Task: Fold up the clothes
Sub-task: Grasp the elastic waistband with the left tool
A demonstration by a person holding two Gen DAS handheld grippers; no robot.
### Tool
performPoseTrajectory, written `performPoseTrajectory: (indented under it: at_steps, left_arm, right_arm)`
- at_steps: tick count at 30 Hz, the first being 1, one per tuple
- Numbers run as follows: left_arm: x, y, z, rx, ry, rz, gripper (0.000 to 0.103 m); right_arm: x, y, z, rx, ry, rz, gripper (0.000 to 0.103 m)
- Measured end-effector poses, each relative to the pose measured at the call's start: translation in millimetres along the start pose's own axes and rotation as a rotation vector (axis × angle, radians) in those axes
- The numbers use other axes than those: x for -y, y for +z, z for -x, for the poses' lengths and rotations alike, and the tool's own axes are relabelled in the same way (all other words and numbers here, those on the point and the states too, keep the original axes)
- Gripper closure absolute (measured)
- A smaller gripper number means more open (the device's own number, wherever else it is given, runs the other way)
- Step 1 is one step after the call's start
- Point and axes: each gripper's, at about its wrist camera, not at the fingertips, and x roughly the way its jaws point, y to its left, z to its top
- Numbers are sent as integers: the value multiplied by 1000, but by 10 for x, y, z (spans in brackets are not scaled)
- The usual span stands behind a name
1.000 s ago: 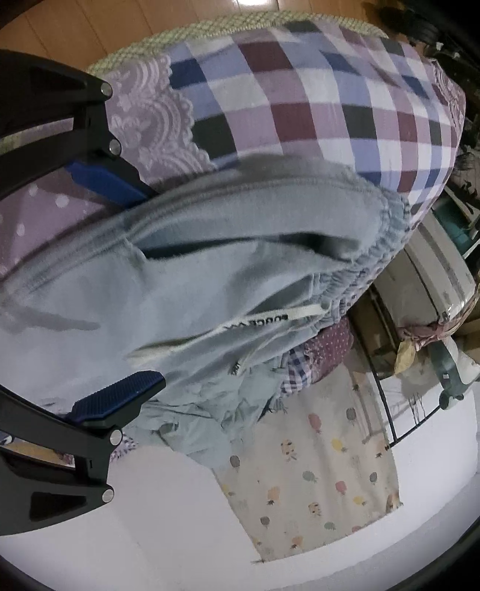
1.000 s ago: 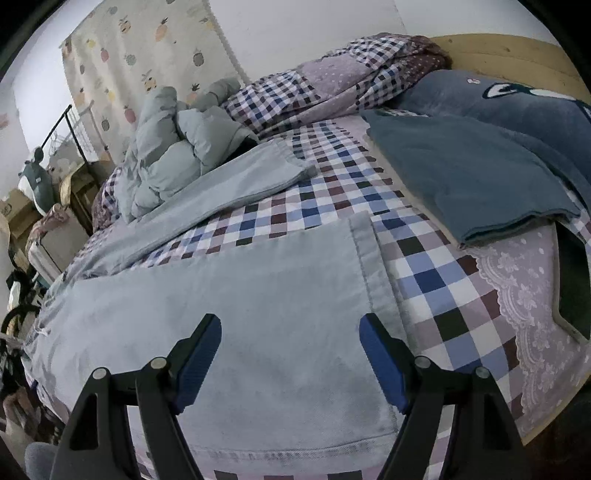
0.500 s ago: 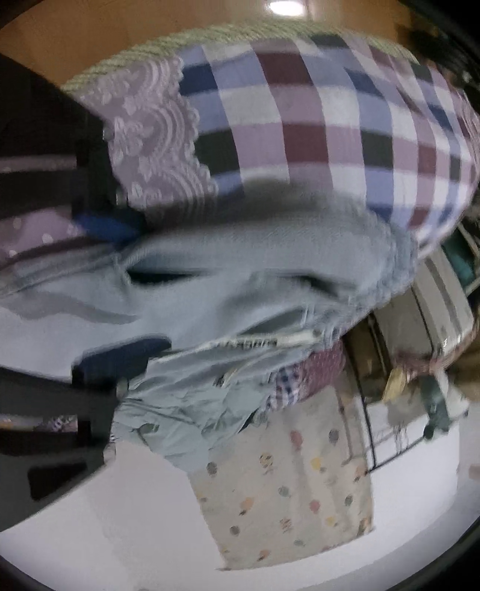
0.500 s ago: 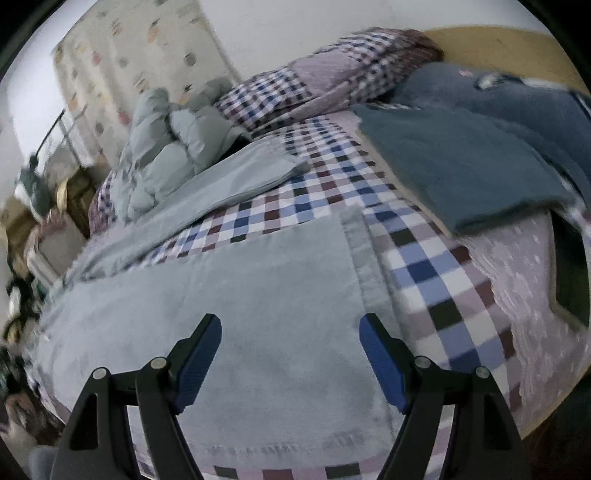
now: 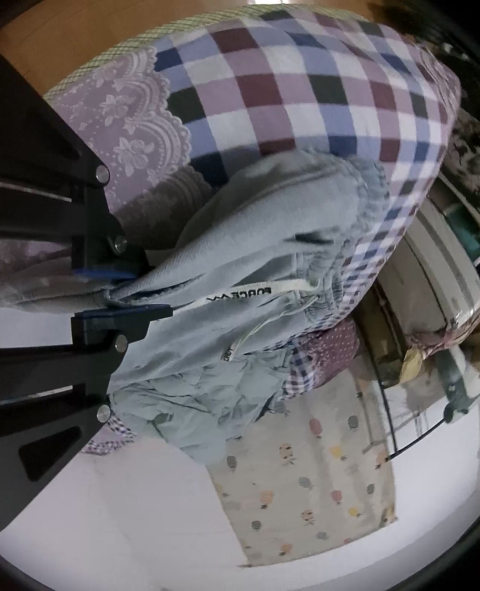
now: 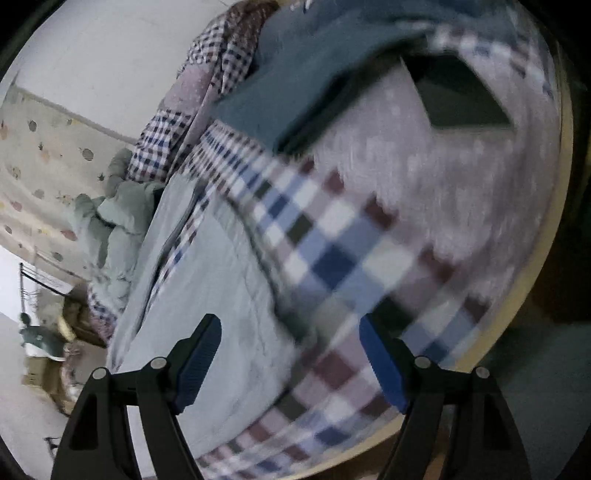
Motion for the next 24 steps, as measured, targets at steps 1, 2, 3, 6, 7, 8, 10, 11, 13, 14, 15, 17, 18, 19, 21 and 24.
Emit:
performPoseTrajectory:
  at_steps: [1, 2, 3, 6, 7, 8, 10, 11, 13, 14, 15, 17, 18, 19, 21, 24]
  left_arm:
    - [-5, 5, 1, -2, 3, -5, 92]
    - [-6, 4, -13, -3, 7, -7, 92]
    - [-7, 3, -28, -4, 11, -9, 92]
    - [-74, -20, -64, -7, 26, -7, 92]
    - [-103, -28, -78, -8, 36, -10, 92]
    - [-136, -35, -98, -11, 44, -9, 92]
    - [-216, -56, -127, -17, 47, 5, 92]
    - [-250, -66, -134, -19, 41, 12, 92]
    - [-306, -86, -144, -24, 28, 22, 92]
    - [-328, -92, -146, -29, 19, 26, 92]
    - [-348, -96, -143, -32, 8, 31, 92]
    - [-386, -100, -138, -41, -11, 43, 89]
    - [-404, -101, -136, -46, -20, 49, 85]
    - [-418, -101, -141, -53, -26, 57, 78]
    - [-425, -110, -156, -69, -74, 70, 59]
    - [-371, -98, -164, -65, -120, 59, 41]
  right_arm:
    - [27, -25, -7, -6, 15, -20, 22]
    - [53, -49, -13, -11, 30, -41, 22]
    - [80, -74, -20, -17, 45, -61, 22]
    - [159, -148, -40, -34, 90, -123, 22]
    - [186, -172, -47, -39, 105, -143, 22]
    - [178, -179, -71, -39, 102, -143, 21]
    - [153, -190, -121, -34, 90, -136, 21]
    - [153, -195, -133, -31, 87, -132, 21]
    - [157, -201, -143, -24, 84, -128, 21]
    - [156, -206, -138, -20, 85, -132, 21]
    - [154, -212, -132, -15, 86, -136, 21]
    - [169, -221, -116, -8, 96, -152, 21]
    - [171, -221, -112, -5, 106, -160, 21]
    - [164, -222, -106, -3, 112, -159, 21]
    - [143, -224, -93, 1, 120, -154, 21]
    - [95, -231, -78, 5, 112, -126, 21]
